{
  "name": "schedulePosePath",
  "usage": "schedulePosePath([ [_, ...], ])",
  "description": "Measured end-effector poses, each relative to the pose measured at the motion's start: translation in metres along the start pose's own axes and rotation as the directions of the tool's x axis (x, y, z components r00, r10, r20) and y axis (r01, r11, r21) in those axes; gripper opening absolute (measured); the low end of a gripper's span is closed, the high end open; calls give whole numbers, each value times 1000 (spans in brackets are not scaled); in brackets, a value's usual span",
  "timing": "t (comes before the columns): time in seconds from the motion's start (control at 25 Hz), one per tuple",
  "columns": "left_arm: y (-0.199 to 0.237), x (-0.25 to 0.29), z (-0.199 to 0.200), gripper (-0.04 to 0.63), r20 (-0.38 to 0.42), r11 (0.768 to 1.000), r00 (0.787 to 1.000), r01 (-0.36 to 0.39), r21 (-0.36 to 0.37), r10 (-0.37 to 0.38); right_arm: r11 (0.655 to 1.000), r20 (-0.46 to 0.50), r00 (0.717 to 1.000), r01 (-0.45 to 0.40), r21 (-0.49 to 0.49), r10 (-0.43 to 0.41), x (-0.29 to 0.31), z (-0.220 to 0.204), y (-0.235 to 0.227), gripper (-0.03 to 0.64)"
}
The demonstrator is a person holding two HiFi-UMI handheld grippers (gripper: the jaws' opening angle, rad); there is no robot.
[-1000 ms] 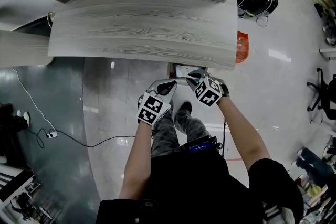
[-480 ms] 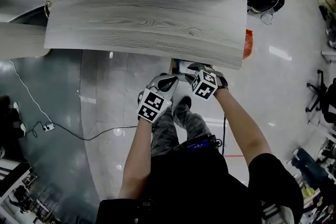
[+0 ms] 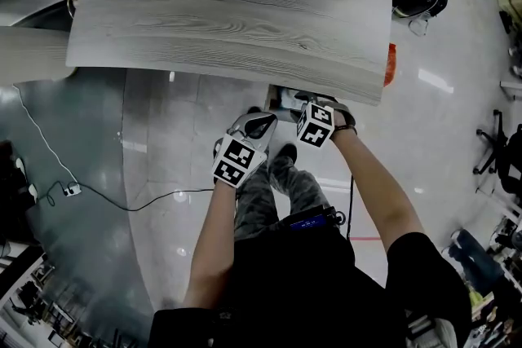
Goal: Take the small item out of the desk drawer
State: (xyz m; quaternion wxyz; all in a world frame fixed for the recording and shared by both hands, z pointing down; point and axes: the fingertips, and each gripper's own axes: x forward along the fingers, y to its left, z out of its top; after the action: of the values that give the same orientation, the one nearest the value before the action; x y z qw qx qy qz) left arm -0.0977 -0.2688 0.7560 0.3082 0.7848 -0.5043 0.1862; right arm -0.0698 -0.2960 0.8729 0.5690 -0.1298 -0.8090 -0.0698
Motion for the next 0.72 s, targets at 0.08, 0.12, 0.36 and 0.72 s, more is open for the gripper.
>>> schedulePosePath([
  [0.08,-1,-1,-1,0,1,1000,1000,-1,-3,1,1000,-19,1000,-1,-22,0,4,-1,1,173],
  [0.12,0,-2,-2,0,2,1000,1000,-2,-5,2,1000,-27,1000,0,-31,-1,6,-2,2,180],
  [0.36,3,-7,-10,0,-2,1000,1000,-12,-16,12,998,-52,998,26,-53,-29,18,-6,-2,204],
  [0.72,6,-15,-21,0,-8,999,1000,-24,-32,23,996,-94,995,33,-79,-41,36,-12,-5,224],
])
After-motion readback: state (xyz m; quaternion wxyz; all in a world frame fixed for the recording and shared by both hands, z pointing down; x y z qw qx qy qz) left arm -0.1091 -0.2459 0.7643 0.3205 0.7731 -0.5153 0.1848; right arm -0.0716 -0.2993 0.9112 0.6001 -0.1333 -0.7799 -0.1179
